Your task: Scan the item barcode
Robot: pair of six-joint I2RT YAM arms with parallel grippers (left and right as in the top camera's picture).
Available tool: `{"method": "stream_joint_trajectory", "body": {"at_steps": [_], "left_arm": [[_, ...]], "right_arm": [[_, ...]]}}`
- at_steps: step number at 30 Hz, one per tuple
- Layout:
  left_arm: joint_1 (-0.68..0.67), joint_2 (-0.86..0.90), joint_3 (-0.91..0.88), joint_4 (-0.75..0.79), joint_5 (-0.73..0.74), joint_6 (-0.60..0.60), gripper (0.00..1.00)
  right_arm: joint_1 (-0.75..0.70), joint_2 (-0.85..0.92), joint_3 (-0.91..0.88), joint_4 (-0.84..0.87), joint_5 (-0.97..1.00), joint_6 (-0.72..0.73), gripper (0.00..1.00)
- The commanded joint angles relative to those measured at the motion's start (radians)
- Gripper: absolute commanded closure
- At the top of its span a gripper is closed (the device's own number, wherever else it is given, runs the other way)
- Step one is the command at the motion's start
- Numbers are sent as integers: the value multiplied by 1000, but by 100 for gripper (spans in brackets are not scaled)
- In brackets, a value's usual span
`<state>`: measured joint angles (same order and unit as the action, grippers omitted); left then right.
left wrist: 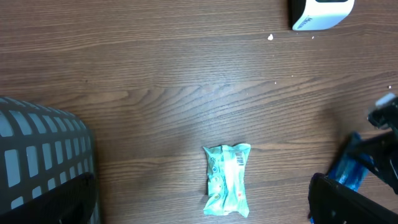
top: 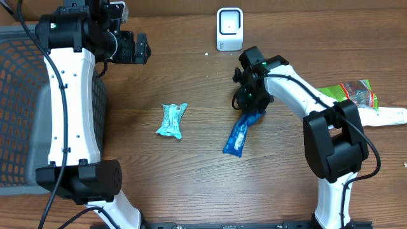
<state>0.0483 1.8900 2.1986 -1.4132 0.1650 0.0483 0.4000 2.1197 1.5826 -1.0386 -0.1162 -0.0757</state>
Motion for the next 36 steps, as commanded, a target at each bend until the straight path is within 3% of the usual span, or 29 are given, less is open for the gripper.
{"method": "stream_joint_trajectory", "body": {"at_steps": [1, 3, 7, 12, 21, 36], "left_arm": [[3, 4, -4, 3, 12, -3, 0], [3, 4, -4, 3, 11, -3, 0], [3, 4, -4, 3, 11, -3, 0], [3, 4, -4, 3, 11, -3, 1], [3, 4, -4, 3, 11, -3, 0], [3, 4, -4, 3, 11, -3, 0]], "right_arm": [[2, -31, -11, -132, 78, 128, 78], [2, -31, -11, -232, 80, 169, 76], [2, -31, -10, -417, 32, 196, 62], [2, -31, 22, -511, -15, 154, 55], [63, -31, 127, -462, -158, -148, 33], [209, -31, -31, -367, -123, -208, 30]]}}
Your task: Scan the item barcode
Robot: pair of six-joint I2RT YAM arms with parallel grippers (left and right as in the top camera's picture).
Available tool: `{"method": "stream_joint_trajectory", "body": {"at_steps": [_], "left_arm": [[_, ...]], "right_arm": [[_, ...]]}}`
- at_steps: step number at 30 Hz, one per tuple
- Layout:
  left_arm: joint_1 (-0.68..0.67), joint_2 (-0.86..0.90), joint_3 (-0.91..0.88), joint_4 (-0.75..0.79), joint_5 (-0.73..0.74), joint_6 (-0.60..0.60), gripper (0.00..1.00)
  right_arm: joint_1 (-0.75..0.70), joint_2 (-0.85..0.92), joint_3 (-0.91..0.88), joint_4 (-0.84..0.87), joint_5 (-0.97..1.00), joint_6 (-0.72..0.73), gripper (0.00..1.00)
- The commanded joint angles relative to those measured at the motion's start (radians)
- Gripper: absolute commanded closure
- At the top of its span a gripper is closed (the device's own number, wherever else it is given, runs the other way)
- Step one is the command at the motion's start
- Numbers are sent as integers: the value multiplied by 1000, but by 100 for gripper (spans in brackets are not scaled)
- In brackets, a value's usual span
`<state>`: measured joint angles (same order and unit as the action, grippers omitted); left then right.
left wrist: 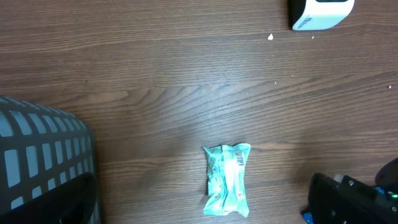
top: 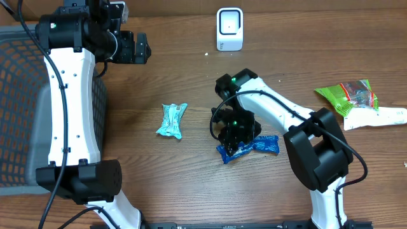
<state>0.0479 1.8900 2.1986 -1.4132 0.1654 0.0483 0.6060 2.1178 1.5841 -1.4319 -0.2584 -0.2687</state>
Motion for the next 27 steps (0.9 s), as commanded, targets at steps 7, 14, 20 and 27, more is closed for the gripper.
{"method": "stream_joint_trajectory", "body": {"at_steps": [7, 14, 20, 27], "left_arm": [[4, 4, -4, 3, 11, -3, 0], [4, 4, -4, 3, 11, -3, 1], [4, 4, -4, 3, 11, -3, 0], [4, 4, -4, 3, 11, -3, 1]], "right_arm": [[3, -29, -94, 142, 274, 168, 31], [3, -29, -107, 265, 419, 275, 32], [-11, -29, -103, 393, 426, 463, 23], [-71, -29, -85, 455, 423, 650, 23]]}}
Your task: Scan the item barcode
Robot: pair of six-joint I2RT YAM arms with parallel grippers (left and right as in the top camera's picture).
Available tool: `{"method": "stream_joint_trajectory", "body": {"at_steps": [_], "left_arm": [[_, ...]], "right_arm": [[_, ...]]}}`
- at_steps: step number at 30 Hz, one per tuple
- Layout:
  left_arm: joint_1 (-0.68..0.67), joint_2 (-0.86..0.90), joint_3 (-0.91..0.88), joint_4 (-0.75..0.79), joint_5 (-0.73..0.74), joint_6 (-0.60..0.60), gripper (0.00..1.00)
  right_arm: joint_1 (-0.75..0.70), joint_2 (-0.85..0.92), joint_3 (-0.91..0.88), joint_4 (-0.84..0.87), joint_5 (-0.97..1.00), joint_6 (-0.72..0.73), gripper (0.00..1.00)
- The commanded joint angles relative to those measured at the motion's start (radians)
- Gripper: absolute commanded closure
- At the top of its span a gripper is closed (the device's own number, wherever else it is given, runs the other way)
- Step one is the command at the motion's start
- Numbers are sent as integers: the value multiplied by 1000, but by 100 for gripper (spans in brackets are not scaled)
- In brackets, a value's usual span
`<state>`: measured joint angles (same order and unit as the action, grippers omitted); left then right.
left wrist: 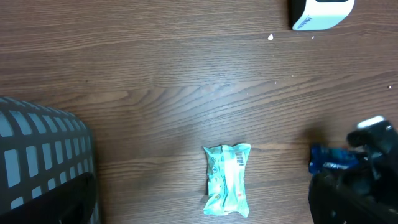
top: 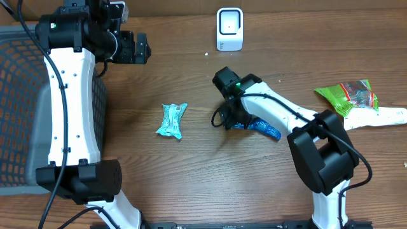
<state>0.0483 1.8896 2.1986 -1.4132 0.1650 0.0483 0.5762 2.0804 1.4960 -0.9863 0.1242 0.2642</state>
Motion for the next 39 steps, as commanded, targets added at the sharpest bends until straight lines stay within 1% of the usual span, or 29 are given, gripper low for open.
{"method": "stream_joint_trajectory", "body": {"at_steps": [1, 13, 16, 18, 19, 21, 23, 24, 25, 28, 30, 32, 34, 36, 38, 39], "left_arm": [[3, 5, -4, 3, 11, -3, 0], [3, 5, -4, 3, 11, -3, 0], [3, 5, -4, 3, 11, -3, 1], [3, 5, -4, 3, 12, -3, 0], [3, 5, -4, 3, 11, -3, 1], [3, 5, -4, 3, 11, -3, 0], [3, 5, -4, 3, 12, -3, 0], [3, 5, -4, 3, 11, -3, 0], [3, 5, -4, 3, 11, -3, 0], [3, 5, -4, 3, 11, -3, 0], [3, 5, -4, 3, 11, -3, 0], [3, 5, -4, 3, 11, -3, 0], [3, 5, -4, 3, 11, -3, 0], [3, 5, -4, 3, 11, -3, 0], [3, 5, -4, 3, 11, -3, 0], [3, 5, -4, 3, 11, -3, 0]], "right_arm": [[-55, 8, 10, 11, 40, 133, 22], [-232, 8, 26, 218, -14, 163, 22], [-265, 8, 26, 264, -64, 124, 23], [-292, 8, 34, 270, -138, 37, 23], [-314, 8, 42, 253, -202, -40, 23], [-341, 8, 50, 225, -262, -119, 23], [-372, 8, 51, 182, -340, -241, 22], [-402, 8, 50, 123, -413, -378, 20], [-418, 8, 48, 93, -451, -452, 20], [-447, 8, 42, 47, -539, -587, 20], [-454, 8, 31, 37, -586, -648, 20], [-454, 8, 12, 39, -589, -663, 23], [-454, 8, -5, 40, -590, -652, 29], [-454, 8, -11, 19, -590, -579, 31], [-454, 8, -11, -23, -590, -477, 40], [-454, 8, -11, -54, -590, -424, 53]]}}
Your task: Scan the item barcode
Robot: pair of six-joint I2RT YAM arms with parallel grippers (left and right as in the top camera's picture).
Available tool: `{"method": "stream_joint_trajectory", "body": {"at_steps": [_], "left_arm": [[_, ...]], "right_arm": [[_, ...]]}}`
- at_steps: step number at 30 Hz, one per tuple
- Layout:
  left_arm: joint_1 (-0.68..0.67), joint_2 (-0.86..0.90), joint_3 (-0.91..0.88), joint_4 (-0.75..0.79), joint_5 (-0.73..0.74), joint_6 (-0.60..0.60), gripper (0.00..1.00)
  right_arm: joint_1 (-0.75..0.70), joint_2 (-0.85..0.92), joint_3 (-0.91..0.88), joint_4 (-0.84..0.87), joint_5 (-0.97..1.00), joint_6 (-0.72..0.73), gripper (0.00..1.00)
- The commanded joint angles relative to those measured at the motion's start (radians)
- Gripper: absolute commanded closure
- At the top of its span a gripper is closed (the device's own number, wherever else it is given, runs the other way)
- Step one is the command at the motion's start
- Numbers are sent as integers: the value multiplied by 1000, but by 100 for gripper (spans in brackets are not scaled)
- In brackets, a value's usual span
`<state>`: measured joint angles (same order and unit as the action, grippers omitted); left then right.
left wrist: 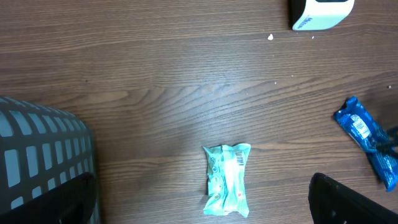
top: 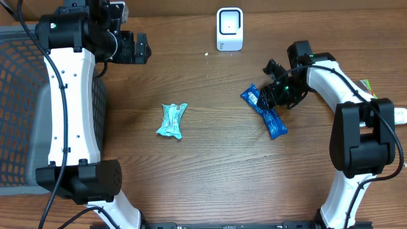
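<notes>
The blue packet [top: 266, 113] hangs at the right of the table's middle, a white barcode label near its upper end [left wrist: 357, 126]. My right gripper [top: 278, 95] is shut on the packet's mid right edge. The white scanner [top: 229, 28] stands at the back centre, apart from the packet, and its base shows in the left wrist view [left wrist: 320, 12]. My left gripper [top: 135, 48] is held high at the back left, open with nothing in it, its dark fingers [left wrist: 351, 202] wide apart.
A teal packet [top: 172, 121] lies left of centre on the wood table [top: 210, 178], below my left gripper [left wrist: 227, 180]. A grey mesh basket [top: 25, 108] fills the left edge. A green packet [top: 353, 94] and a white one lie at the far right.
My right gripper has moved right from the table's middle with the blue packet. The packet now points down and right, its barcode label facing up. The left arm is unchanged.
First my right gripper was at the upper end of the blue packet, right of centre. Then it was lower, over the packet lying flat. Then the packet was at centre below the scanner, and now it is further right, label up.
</notes>
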<state>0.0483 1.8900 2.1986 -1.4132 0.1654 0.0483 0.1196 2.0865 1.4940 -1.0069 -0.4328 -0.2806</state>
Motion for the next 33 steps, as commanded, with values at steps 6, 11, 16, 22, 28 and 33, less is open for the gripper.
{"method": "stream_joint_trajectory", "body": {"at_steps": [6, 11, 16, 22, 28, 33], "left_arm": [[3, 4, -4, 3, 11, -3, 0], [3, 4, -4, 3, 11, -3, 0], [3, 4, -4, 3, 11, -3, 0], [3, 4, -4, 3, 11, -3, 1], [3, 4, -4, 3, 11, -3, 1], [3, 4, -4, 3, 11, -3, 0]], "right_arm": [[5, 2, -8, -163, -152, 210, 62], [7, 2, -5, -184, -200, 195, 45], [-3, 2, 29, -200, -242, 195, 44], [-15, 2, 49, -139, 104, 200, 43], [4, 2, 23, -85, 117, 243, 48], [24, 2, -30, -95, 86, 278, 48]]}}
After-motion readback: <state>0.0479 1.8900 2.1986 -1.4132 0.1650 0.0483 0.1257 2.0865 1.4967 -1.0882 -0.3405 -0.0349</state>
